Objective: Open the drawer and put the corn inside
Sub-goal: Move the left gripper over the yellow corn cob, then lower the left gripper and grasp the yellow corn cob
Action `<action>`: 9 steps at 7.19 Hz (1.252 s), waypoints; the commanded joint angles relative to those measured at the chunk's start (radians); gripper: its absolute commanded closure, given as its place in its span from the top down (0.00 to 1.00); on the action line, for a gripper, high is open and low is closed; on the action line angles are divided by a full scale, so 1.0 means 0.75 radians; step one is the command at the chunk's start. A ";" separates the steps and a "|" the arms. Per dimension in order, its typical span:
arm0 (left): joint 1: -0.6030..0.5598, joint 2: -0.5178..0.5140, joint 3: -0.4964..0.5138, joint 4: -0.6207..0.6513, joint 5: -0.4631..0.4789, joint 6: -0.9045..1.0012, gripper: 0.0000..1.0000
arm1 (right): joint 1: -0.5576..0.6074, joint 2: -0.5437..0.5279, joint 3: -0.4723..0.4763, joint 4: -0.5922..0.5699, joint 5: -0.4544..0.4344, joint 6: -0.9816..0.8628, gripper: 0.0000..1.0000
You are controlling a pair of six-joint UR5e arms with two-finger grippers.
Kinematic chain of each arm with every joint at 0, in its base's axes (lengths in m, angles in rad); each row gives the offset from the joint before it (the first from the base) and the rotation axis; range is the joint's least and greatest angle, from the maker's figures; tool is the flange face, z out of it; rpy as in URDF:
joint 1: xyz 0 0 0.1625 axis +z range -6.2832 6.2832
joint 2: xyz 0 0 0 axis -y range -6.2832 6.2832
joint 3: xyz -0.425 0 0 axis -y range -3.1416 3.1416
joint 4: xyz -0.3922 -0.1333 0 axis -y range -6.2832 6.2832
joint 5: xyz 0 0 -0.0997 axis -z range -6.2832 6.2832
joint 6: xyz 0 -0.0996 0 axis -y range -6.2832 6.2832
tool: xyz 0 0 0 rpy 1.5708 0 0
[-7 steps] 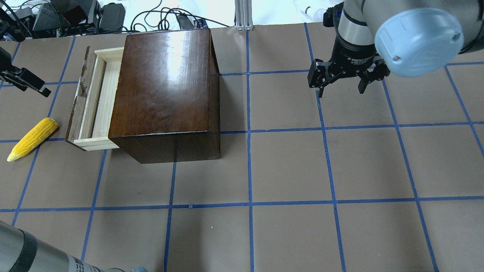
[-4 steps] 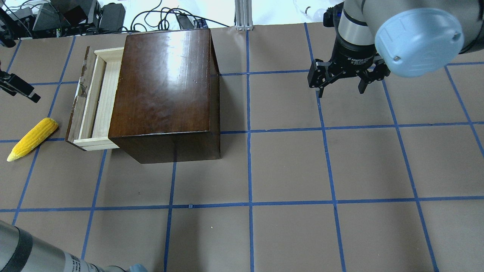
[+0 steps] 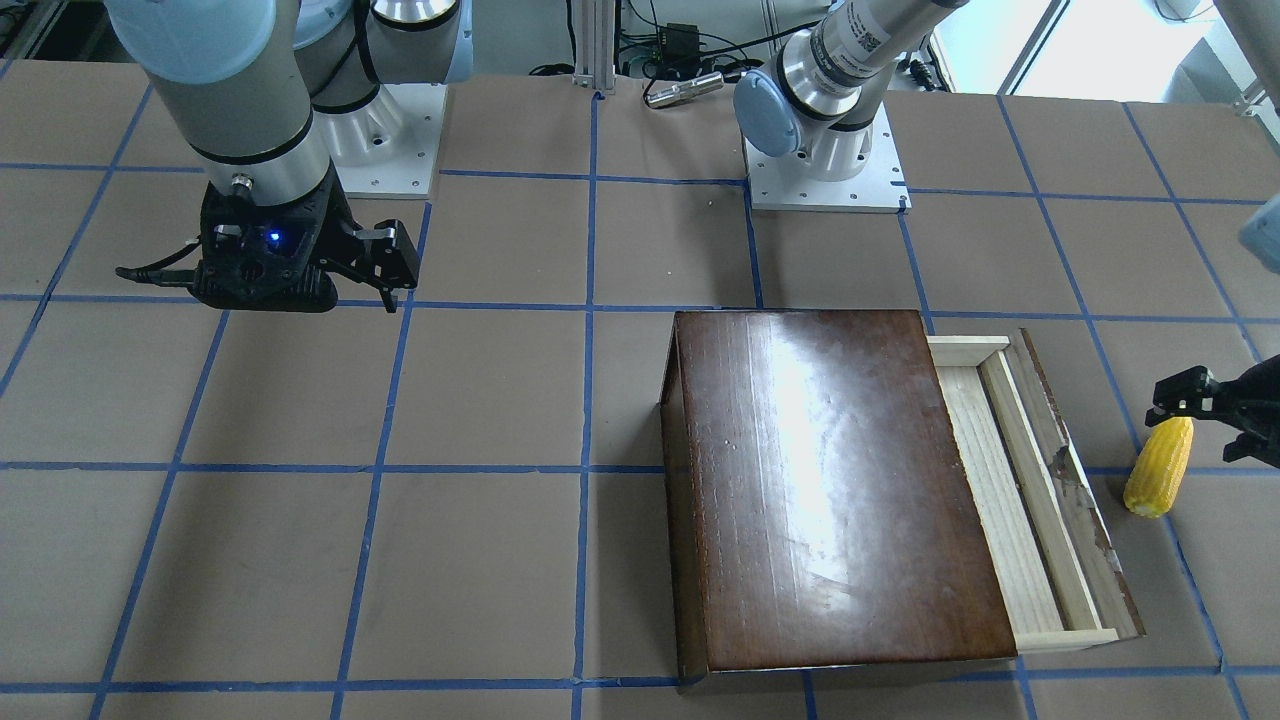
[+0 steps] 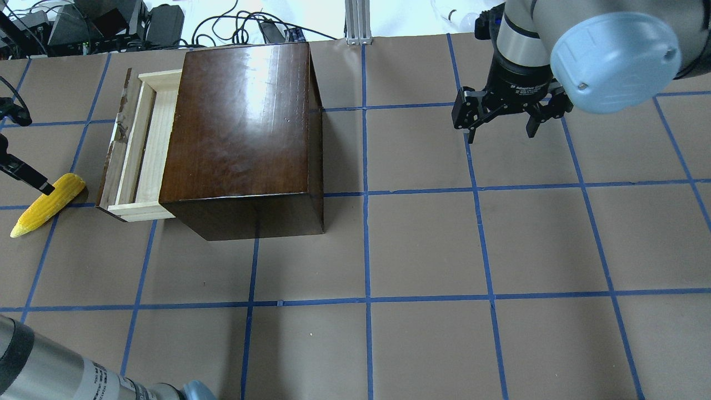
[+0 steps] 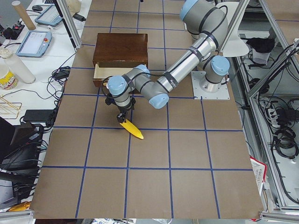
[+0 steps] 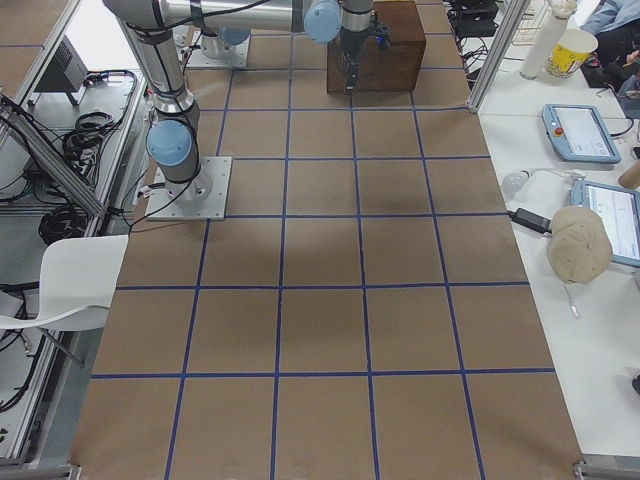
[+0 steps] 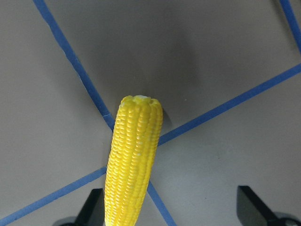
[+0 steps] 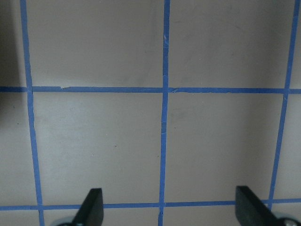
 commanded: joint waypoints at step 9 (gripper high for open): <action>0.046 -0.158 -0.032 0.194 0.066 0.191 1.00 | 0.000 0.001 0.000 0.002 0.000 0.000 1.00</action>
